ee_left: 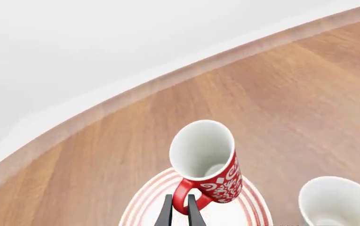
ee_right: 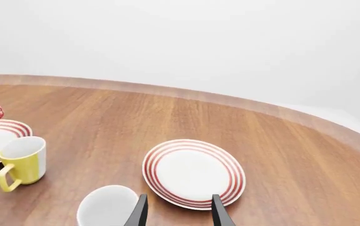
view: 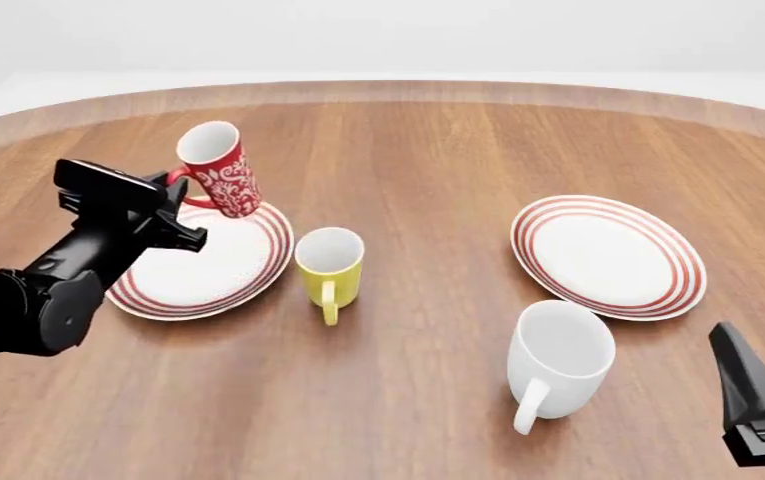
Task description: Put the red mug on the left plate.
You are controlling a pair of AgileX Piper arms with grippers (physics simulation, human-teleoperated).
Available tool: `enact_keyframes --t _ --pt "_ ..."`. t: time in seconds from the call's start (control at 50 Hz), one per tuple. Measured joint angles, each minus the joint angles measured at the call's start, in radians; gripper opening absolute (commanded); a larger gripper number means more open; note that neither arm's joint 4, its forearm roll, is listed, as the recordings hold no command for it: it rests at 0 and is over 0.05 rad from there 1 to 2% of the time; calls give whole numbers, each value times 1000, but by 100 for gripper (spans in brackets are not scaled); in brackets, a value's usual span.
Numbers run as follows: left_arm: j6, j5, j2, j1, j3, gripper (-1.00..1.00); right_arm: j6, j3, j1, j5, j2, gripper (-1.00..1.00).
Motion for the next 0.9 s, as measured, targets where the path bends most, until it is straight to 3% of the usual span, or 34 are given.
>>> enact_keyframes --t 0.9 --pt "26 -173 145 102 75 -100 0 0 2 -24 29 100"
